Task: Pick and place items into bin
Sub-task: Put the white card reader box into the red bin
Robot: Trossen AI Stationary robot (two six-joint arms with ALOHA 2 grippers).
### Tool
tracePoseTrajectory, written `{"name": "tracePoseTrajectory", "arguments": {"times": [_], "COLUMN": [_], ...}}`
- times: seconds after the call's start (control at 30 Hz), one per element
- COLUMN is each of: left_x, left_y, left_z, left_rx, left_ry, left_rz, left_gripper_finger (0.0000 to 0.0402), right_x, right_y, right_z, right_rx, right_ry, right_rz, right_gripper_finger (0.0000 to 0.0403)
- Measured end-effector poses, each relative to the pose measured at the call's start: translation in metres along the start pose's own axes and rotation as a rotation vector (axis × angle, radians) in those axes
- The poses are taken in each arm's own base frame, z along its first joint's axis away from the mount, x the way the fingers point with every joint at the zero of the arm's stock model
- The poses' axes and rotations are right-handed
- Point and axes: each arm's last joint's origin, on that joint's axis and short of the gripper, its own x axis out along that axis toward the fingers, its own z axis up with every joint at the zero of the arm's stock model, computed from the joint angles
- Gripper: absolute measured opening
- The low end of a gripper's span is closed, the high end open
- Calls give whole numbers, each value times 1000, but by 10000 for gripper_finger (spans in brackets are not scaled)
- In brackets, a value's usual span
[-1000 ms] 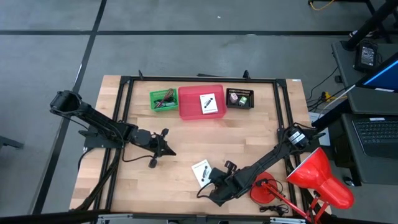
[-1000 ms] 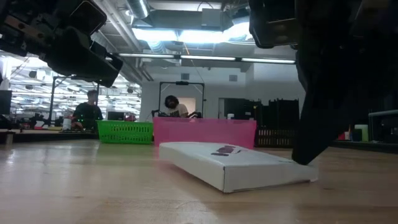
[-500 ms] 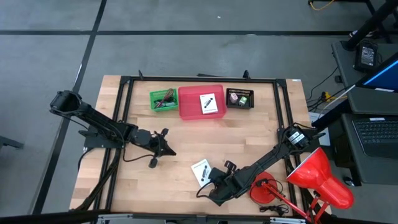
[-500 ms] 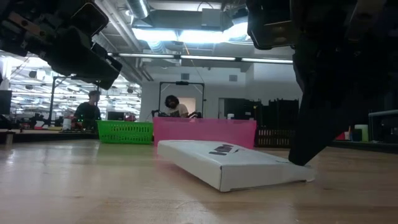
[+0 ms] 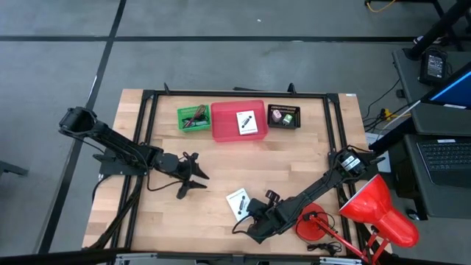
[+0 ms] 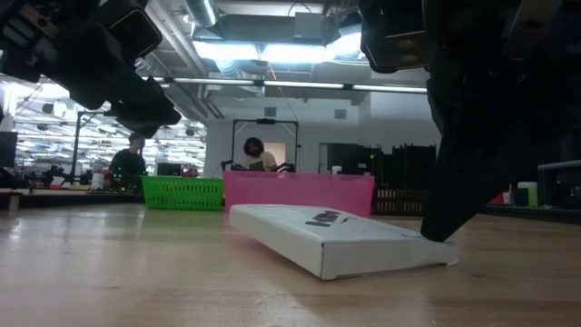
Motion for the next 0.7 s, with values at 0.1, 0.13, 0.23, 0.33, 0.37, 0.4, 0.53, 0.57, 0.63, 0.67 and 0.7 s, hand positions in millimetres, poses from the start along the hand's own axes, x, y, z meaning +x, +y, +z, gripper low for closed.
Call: {"name": "tracePoseTrajectory", "arguments": {"times": [0.1,0.13,0.23,0.33,0.37,0.4,0.53,0.57,0.63,0.67,0.7], "left_x": [0,0,0,0,0,0,0,0,0,0,0], "left_y": [0,0,0,0,0,0,0,0,0,0,0], "left_z": [0,0,0,0,0,0,0,0,0,0,0], "left_rx": [0,0,0,1,2,2,-13,-38,-101,-130,-158], "left_ry": [1,1,0,0,0,0,-1,-1,0,-1,1], "left_rz": [0,0,0,0,0,0,2,2,3,3,3], "left_gripper_finger": [194,201,222,234,237,238,237,236,236,236,237], "right_x": [0,0,0,0,0,0,0,0,0,0,0], "right_y": [0,0,0,0,0,0,0,0,0,0,0], "right_z": [0,0,0,0,0,0,0,0,0,0,0], "right_rx": [0,-1,-1,-2,-2,-2,-3,-3,-3,-3,-3], "right_ry": [0,0,0,0,0,0,0,1,1,1,1], "right_rz": [0,0,0,0,0,0,-1,-1,-1,-2,-2], "right_gripper_finger": [0,0,0,0,0,0,0,0,0,0,0]}}
